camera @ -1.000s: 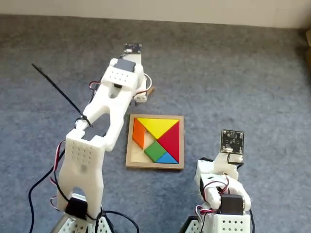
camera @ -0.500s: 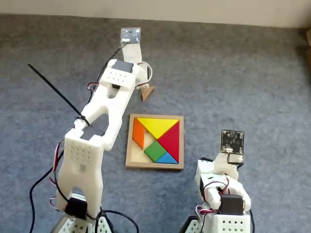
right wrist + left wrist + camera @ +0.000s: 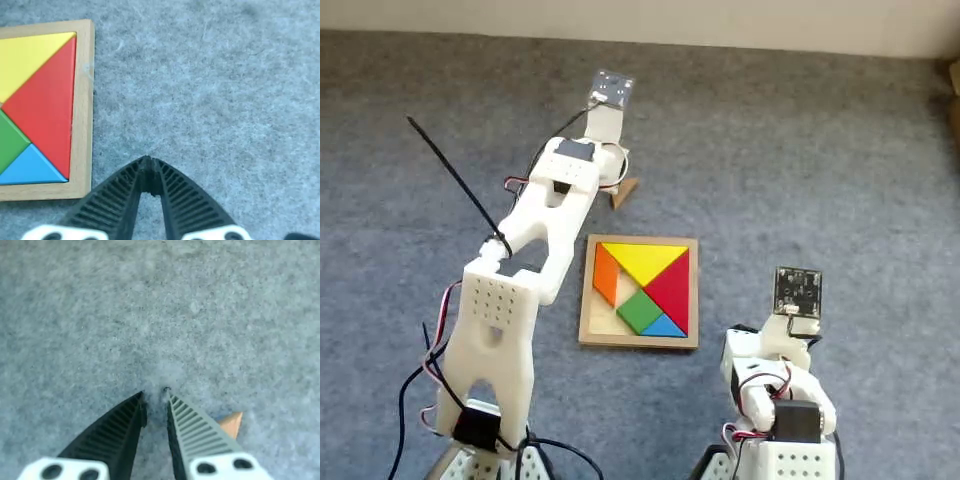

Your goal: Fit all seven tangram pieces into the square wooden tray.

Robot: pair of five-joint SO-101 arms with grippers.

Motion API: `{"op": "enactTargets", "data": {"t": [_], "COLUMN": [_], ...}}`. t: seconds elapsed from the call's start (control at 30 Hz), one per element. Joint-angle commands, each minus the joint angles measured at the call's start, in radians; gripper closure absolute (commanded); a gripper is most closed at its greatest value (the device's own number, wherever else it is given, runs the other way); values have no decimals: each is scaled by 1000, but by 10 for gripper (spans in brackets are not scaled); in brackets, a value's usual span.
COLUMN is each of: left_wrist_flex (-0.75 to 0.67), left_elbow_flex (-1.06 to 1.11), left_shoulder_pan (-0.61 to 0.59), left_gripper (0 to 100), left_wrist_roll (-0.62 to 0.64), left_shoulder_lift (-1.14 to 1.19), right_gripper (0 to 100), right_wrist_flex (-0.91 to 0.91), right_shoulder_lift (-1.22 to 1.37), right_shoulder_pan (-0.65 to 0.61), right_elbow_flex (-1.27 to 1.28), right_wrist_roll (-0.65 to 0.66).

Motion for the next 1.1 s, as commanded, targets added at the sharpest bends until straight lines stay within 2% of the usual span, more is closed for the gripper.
{"op": "enactTargets", "data": {"t": [0.0, 0.2, 0.4, 0.7, 0.87, 0.93, 1.07], "left_wrist_flex": [63, 252, 466, 549, 529, 462, 232], "left_elbow_flex": [-10, -4, -2, 24, 208, 318, 581], "left_shoulder_pan": [24, 79, 185, 197, 200, 199, 199], "left_gripper": [977, 994, 994, 994, 994, 994, 994], "left_wrist_roll": [-41, -161, -169, -164, -98, -95, -94], "left_shoulder_lift": [-8, -51, -97, -174, -335, -421, -604], "right_gripper": [993, 993, 993, 993, 993, 993, 993], "right_wrist_flex": [7, 7, 7, 7, 7, 7, 7], "right_shoulder_lift": [-13, -13, -13, -13, -13, -13, -13], "right_shoulder_pan": [12, 12, 12, 12, 12, 12, 12], "right_elbow_flex": [140, 140, 140, 140, 140, 140, 140], "right_wrist_roll": [-9, -9, -9, -9, -9, -9, -9]}}
